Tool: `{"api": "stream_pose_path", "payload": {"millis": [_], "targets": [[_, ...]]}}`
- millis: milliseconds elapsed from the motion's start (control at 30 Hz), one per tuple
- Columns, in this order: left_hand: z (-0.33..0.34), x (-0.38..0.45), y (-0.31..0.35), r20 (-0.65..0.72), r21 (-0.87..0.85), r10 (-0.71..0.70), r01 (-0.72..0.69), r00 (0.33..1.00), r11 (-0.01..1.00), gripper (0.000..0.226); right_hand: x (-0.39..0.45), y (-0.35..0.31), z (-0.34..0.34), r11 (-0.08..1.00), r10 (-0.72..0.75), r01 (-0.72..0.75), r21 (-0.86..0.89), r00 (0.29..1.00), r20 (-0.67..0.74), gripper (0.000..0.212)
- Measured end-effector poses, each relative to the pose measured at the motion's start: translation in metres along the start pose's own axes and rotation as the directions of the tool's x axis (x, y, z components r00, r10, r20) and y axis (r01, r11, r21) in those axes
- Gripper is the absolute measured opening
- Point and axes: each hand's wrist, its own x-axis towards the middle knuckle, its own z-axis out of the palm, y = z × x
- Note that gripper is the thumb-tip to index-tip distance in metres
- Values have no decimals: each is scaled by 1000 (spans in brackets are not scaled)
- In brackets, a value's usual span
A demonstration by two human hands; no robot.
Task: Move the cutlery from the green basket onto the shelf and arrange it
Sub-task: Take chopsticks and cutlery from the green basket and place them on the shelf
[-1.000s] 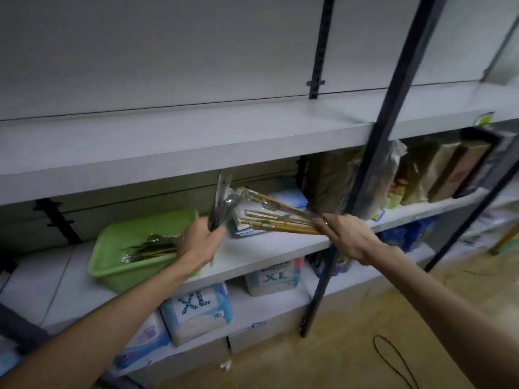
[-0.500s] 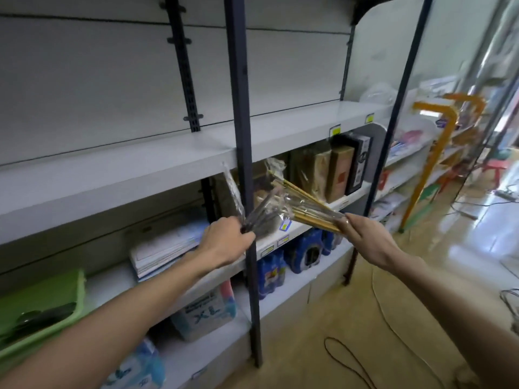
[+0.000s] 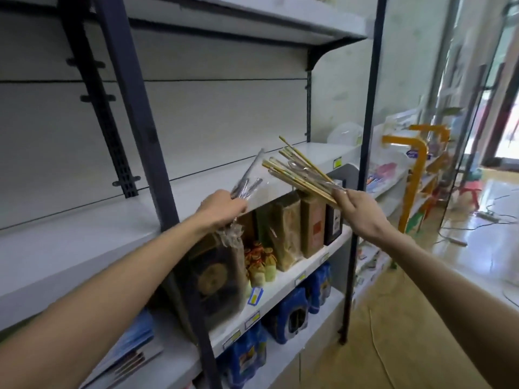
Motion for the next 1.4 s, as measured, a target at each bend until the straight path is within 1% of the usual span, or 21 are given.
{"api": "stream_pose_path", "payload": {"millis": [67, 233, 400, 533, 667, 767, 900, 967, 1000, 1033, 1100, 1167, 1233, 1333, 1400], "targets": [[-4, 39, 8, -2, -110, -58, 58, 998, 992, 21, 41, 2, 7, 1000, -5, 5, 6, 999, 36, 49], [-20, 106, 10, -40, -243, -182, 168, 982, 956, 17, 122, -3, 30, 996, -86, 84, 29, 993, 78, 45], [-25, 148, 4, -88, -260, -265, 235, 960, 937, 20, 188, -1, 58, 993, -117, 112, 46, 985, 127, 50], [-23, 177, -5, -123, -244, -319, 283, 940, 927, 24, 240, -4, 88, 987, -161, 152, 54, 959, 232, 53], [-15, 201, -27, -206, -224, -383, 338, 900, 914, 30, 284, 4, 124, 959, -271, 281, 20, 898, 346, 48], [-5, 212, -32, -258, -259, -438, 375, 861, 890, 25, 311, 16, 149, 931, -347, 361, 43, 845, 407, 48], [4, 224, -22, -328, -262, -528, 462, 783, 847, 32, 332, 33, 171, 900, -414, 426, 92, 771, 484, 46], [7, 226, -15, -361, -260, -577, 516, 732, 817, 38, 338, 38, 178, 882, -446, 459, 108, 739, 504, 46], [8, 227, -11, -385, -240, -588, 539, 711, 808, 41, 340, 41, 180, 873, -463, 474, 116, 729, 504, 45], [10, 228, -7, -400, -210, -586, 552, 704, 807, 44, 342, 43, 183, 862, -483, 491, 127, 720, 498, 45], [14, 227, -3, -401, -190, -586, 562, 704, 805, 49, 343, 45, 186, 838, -522, 529, 135, 702, 485, 46], [18, 226, -1, -411, -152, -583, 577, 701, 802, 47, 345, 47, 186, 822, -542, 553, 135, 686, 486, 46], [21, 224, 2, -467, -14, -544, 609, 697, 793, 47, 347, 47, 184, 805, -557, 579, 127, 664, 499, 46], [26, 219, 7, -563, 236, -432, 639, 704, 732, 52, 347, 47, 180, 771, -589, 630, 98, 644, 488, 43], [30, 214, 8, -559, 318, -404, 637, 724, 702, 57, 344, 48, 177, 751, -606, 656, 79, 637, 477, 39]]}}
